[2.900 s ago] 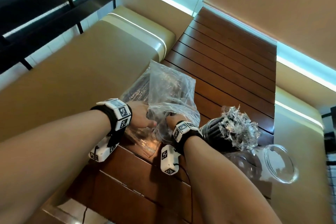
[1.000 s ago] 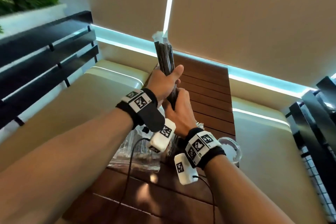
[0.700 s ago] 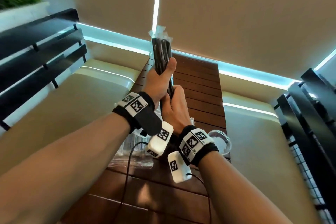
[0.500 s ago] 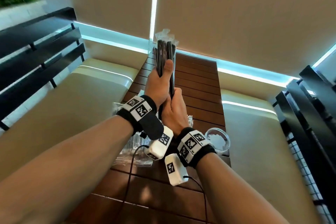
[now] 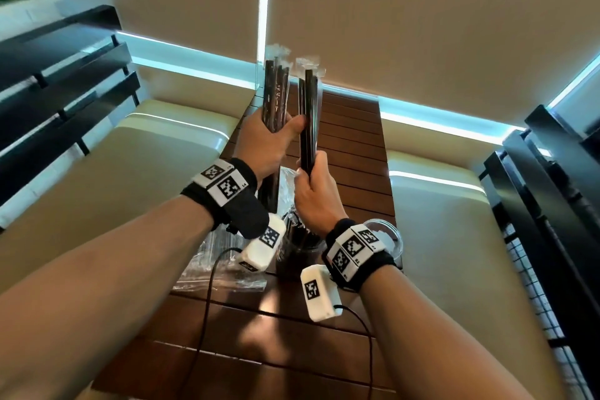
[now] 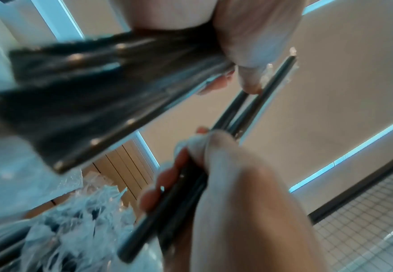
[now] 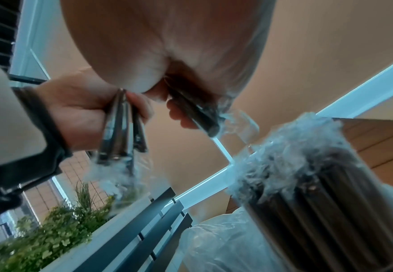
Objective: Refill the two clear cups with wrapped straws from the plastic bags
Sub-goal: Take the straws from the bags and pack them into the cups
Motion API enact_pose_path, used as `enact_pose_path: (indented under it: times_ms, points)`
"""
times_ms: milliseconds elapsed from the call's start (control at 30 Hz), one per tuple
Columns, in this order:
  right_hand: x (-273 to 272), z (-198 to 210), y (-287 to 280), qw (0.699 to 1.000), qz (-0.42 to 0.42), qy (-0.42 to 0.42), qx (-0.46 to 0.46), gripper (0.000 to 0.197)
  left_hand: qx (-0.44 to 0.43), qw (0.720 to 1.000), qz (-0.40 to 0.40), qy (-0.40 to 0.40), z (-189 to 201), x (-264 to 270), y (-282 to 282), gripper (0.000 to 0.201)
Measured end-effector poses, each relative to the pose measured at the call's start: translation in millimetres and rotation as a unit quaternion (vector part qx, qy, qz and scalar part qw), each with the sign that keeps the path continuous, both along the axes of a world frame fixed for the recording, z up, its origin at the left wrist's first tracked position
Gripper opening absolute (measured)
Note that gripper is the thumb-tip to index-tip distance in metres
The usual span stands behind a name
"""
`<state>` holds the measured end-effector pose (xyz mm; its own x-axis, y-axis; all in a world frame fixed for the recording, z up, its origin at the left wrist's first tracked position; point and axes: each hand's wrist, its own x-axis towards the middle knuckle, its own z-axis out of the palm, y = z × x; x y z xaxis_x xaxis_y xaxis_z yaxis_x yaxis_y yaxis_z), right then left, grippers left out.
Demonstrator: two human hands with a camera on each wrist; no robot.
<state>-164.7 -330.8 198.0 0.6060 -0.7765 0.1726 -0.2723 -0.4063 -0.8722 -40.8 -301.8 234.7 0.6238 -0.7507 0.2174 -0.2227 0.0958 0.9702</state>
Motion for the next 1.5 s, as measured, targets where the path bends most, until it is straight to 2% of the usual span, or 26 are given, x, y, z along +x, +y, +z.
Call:
enact_pose_path:
  times_ms: [100, 200, 233, 300, 400, 467, 533, 633, 700, 800, 867, 900, 967, 1100, 1233, 1433, 1500]
  points:
    - [-6.6, -1.8, -2.3, 1.0, -0.005, 0.014, -0.013, 0.007, -0.04, 0.995, -0.037, 0.085, 11.3, 2.9, 4.7, 0.034]
    - [-8.2, -6.0, -7.6, 0.997, -0.038, 0.04, -0.046, 0.027, -0.077, 0.983, -0.073, 0.149, 26.0, 0.4, 5.1, 0.064]
    - [-8.9, -6.9, -7.7, 0.995, -0.046, 0.051, -0.065, 0.036, -0.083, 0.983, -0.088, 0.141, 30.5, -1.1, 4.3, 0.062]
    - [-10.0, -7.4, -9.1, 0.993, -0.064, 0.052, -0.082, 0.049, -0.081, 0.989, -0.088, 0.087, 39.4, -4.6, 2.4, 0.04]
    - [-9.2, -8.9, -13.0, 0.994, -0.069, 0.056, -0.066, 0.055, -0.055, 0.994, -0.09, -0.007, 41.9, -10.6, -1.0, 0.022]
    - [-7.8, -7.6, -14.9, 0.998, -0.064, 0.013, -0.02, 0.049, -0.035, 0.986, -0.147, -0.069, 37.6, -18.8, -0.3, 0.017]
    - [-11.1, -3.4, -17.3, 0.997, -0.077, -0.028, -0.001, 0.037, -0.021, 0.977, -0.192, -0.093, 31.0, -27.1, 1.2, 0.024]
    - [-26.6, -4.7, -26.5, 0.985, -0.169, -0.021, -0.031, 0.039, 0.002, 0.983, -0.176, -0.046, 17.2, -24.8, 0.5, 0.034]
    - [-40.4, -16.3, -34.0, 0.969, -0.245, -0.022, -0.004, 0.041, 0.094, 0.98, -0.158, -0.073, -1.5, -16.4, -2.1, 0.035]
    - [-55.4, -40.0, -35.0, 0.958, -0.276, 0.052, 0.058, 0.021, 0.266, 0.931, -0.174, -0.179, -37.6, -9.4, -2.7, 0.036]
    - [-59.9, -55.0, -30.3, 0.956, -0.251, 0.107, 0.107, 0.004, 0.322, 0.904, -0.196, -0.203, -57.0, -10.0, -1.5, 0.044]
    - [-60.9, -60.6, -27.5, 0.955, -0.235, 0.13, 0.127, 0.009, 0.334, 0.896, -0.21, -0.203, -64.6, -11.5, -0.4, 0.045]
    - [-61.1, -71.0, -24.2, 0.952, -0.211, 0.151, 0.16, 0.016, 0.341, 0.889, -0.243, -0.182, -76.9, -15.3, 2.6, 0.041]
    - [-60.5, -87.4, -19.9, 0.941, -0.226, 0.139, 0.211, 0.026, 0.325, 0.897, -0.263, -0.141, -88.1, -21.0, 6.3, 0.034]
    - [-58.4, -94.3, -18.7, 0.937, -0.24, 0.132, 0.217, 0.016, 0.337, 0.886, -0.289, -0.136, -86.1, -27.6, 8.7, 0.031]
    - [-49.9, -99.4, -19.7, 0.939, -0.259, 0.113, 0.196, 0.011, 0.274, 0.912, -0.283, -0.113, -78.4, -40.3, 16.7, 0.029]
    - [-47.3, -103.2, -17.6, 0.942, -0.248, 0.112, 0.196, 0.016, 0.276, 0.918, -0.266, -0.107, -78.1, -41.7, 16.0, 0.033]
